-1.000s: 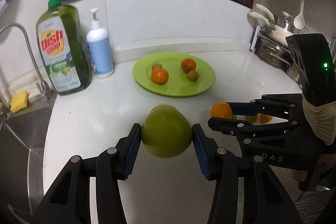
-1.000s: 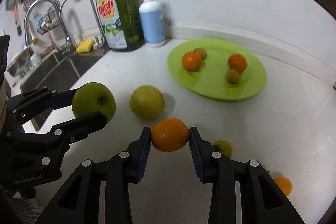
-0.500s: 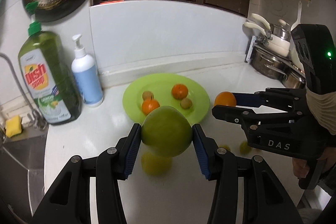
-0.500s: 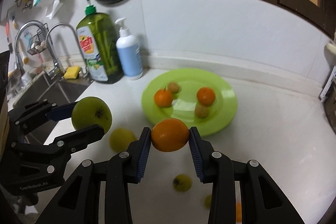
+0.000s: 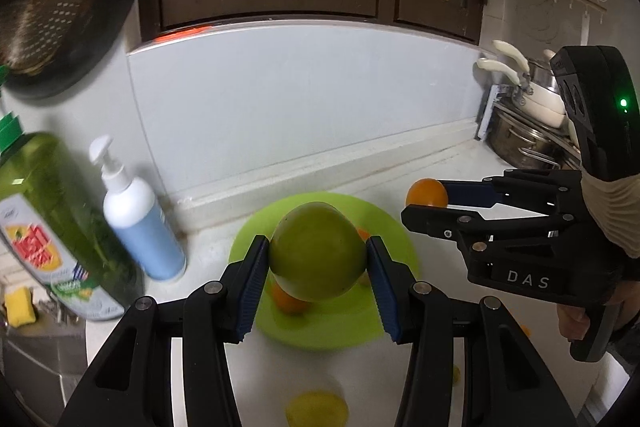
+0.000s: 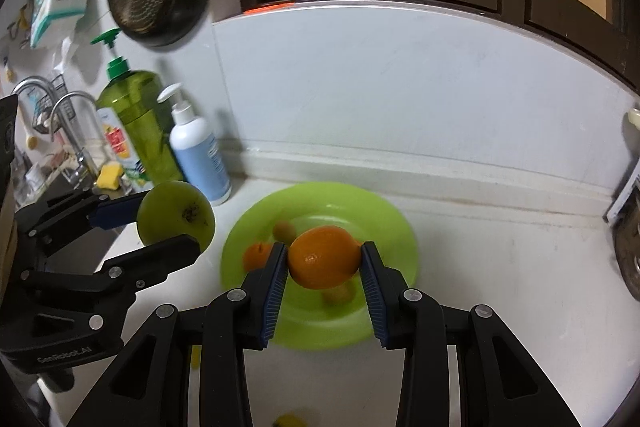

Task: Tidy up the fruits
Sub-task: 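Lift and carry the green pomelo and tangerine in both grippers over the plate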

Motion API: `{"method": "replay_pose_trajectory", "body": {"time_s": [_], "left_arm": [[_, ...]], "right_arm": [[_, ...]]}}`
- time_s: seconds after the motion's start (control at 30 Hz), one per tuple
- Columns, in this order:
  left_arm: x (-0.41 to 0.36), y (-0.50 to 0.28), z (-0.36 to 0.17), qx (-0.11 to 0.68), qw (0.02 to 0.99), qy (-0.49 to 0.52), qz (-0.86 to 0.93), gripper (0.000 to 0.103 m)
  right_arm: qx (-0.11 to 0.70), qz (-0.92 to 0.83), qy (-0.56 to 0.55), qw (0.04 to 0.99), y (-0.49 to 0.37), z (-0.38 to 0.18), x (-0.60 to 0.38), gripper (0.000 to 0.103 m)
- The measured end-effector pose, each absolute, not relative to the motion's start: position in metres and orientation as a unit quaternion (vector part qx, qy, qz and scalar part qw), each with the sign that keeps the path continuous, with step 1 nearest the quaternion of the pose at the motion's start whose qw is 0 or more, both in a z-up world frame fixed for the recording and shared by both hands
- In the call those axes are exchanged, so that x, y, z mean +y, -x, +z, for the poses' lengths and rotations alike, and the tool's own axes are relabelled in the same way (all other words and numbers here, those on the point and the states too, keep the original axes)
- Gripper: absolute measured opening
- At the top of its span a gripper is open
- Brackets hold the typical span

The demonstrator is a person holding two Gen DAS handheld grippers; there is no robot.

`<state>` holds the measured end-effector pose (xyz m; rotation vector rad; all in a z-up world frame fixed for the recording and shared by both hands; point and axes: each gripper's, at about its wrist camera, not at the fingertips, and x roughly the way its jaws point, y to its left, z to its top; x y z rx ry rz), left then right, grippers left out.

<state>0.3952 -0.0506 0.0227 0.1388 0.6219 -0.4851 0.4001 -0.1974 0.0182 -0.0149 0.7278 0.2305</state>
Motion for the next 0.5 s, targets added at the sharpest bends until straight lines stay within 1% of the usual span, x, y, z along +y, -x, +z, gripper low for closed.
{"method": "replay_pose_trajectory", "body": {"time_s": [0.2, 0.5], "left_arm": [[-0.062, -0.431, 0.015, 0.319, 0.916, -0.079, -0.228, 0.048], [-0.076, -0.479, -0.002, 0.357, 0.901, -0.085, -0.232, 0.048]], "right_arm": [[0.371, 0.108, 0.005, 0.922, -0.434, 0.012, -0.207, 0.038], [0.411, 0.105, -0.008, 0.905, -0.48, -0.013, -0.221, 0.038]]}}
